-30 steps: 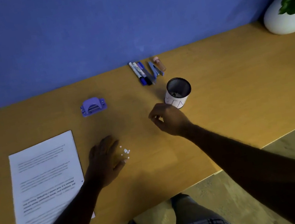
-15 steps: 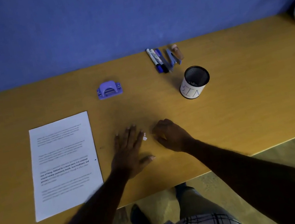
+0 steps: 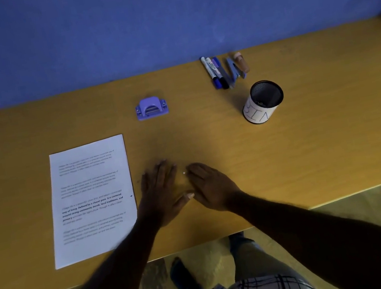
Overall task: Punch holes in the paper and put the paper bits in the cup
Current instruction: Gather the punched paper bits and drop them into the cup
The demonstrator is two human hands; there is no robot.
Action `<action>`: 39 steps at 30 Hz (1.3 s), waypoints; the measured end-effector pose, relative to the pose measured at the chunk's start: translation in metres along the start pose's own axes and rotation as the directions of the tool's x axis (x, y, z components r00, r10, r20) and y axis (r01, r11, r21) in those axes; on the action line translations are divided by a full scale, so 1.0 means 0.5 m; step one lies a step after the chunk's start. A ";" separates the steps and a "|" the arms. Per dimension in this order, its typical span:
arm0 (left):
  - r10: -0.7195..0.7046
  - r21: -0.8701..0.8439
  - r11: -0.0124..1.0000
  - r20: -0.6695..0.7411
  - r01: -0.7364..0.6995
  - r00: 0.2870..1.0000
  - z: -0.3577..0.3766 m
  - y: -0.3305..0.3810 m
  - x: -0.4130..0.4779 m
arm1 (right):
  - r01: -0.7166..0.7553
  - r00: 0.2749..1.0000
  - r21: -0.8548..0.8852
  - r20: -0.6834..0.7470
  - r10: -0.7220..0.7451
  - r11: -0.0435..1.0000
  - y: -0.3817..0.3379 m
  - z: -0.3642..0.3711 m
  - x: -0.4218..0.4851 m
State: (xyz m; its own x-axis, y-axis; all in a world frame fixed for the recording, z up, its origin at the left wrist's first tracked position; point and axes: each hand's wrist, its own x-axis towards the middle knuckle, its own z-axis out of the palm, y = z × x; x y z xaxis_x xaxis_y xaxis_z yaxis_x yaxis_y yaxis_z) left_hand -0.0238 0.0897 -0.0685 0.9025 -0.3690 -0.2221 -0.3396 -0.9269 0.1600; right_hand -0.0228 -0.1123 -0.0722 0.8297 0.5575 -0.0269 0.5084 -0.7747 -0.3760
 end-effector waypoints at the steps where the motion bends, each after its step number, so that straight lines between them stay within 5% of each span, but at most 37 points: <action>1: -0.002 -0.011 1.000 -0.005 0.002 1.000 0.000 0.000 -0.002 | 0.025 1.000 -0.007 -0.003 -0.025 1.000 -0.001 0.000 0.007; 12: 0.003 0.014 1.000 0.035 -0.004 0.999 -0.003 -0.016 -0.008 | 0.212 0.976 -0.073 -0.026 -0.214 0.975 0.040 -0.017 -0.009; 18: 0.014 -0.004 1.000 0.038 -0.014 0.999 0.012 -0.009 -0.007 | -0.066 0.970 0.237 -0.213 0.118 0.969 0.047 -0.035 -0.025; 23: 0.016 0.009 1.000 0.029 -0.017 0.999 0.018 -0.011 -0.006 | -0.305 0.898 0.505 -0.131 0.420 0.808 0.037 -0.029 -0.007; 33: 0.019 0.009 1.000 0.014 -0.019 1.000 0.018 -0.011 -0.007 | -0.309 0.871 0.645 -0.102 0.480 0.699 0.025 -0.051 0.045; 39: 0.015 -0.013 1.000 -0.007 -0.015 1.000 0.020 -0.007 -0.007 | -0.466 0.843 0.580 0.062 0.535 0.668 0.079 -0.068 0.000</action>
State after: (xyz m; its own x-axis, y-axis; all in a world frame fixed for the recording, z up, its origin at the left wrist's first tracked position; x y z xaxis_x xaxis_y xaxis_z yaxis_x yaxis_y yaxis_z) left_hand -0.0283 0.0934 -0.0780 0.8992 -0.3824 -0.2128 -0.3499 -0.9202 0.1754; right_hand 0.0050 -0.1530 -0.0556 0.9568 0.0740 -0.2812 -0.1813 -0.6043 -0.7759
